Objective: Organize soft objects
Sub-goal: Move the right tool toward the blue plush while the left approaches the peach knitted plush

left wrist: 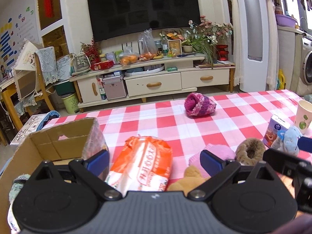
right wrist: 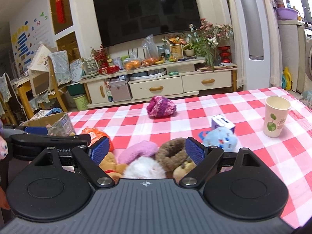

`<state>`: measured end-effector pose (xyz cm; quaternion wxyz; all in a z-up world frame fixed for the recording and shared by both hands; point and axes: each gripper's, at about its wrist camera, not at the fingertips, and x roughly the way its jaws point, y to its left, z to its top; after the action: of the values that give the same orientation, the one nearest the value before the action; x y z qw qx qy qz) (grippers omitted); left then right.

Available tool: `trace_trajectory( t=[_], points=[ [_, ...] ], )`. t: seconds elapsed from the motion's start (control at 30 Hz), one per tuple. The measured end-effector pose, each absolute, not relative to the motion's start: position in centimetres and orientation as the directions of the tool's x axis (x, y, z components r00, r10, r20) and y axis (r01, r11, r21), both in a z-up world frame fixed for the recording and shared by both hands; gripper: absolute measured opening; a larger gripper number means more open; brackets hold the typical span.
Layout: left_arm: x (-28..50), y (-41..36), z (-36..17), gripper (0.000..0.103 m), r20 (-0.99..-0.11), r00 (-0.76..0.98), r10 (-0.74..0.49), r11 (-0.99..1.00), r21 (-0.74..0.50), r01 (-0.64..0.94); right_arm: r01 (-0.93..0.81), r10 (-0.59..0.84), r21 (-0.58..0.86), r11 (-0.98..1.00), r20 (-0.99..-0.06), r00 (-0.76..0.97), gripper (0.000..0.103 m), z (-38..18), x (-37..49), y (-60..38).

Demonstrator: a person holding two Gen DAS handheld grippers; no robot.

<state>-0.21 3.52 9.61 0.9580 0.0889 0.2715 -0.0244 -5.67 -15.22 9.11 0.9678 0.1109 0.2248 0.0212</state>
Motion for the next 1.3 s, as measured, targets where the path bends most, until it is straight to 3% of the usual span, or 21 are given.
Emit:
trace_trajectory(
  t=[0.93, 1.07, 1.3],
  points=[
    [-0.3, -1.6, 7.8, 0.099, -0.562, 0.824, -0.070, 0.963, 0.178, 0.203, 0.141, -0.016, 0.238, 0.961, -0.462, 0.887, 0.103, 8.4, -6.6, -16.3],
    [-1.1, -2.0, 7.9, 0.099, -0.560, 0.815, -0.146, 0.949, 0.154, 0.276, 0.150, 0.002, 0.276, 0.949, -0.483, 0.876, 0.103, 7.9, -6.0, -17.8],
    [-3.2, -4.0, 7.3, 0.099, -0.599, 0.694, -0.400, 0.852, 0.036, 0.522, 0.126, 0.135, 0.445, 0.887, -0.510, 0.850, 0.103, 6.0, -4.7, -20.4]
  ],
)
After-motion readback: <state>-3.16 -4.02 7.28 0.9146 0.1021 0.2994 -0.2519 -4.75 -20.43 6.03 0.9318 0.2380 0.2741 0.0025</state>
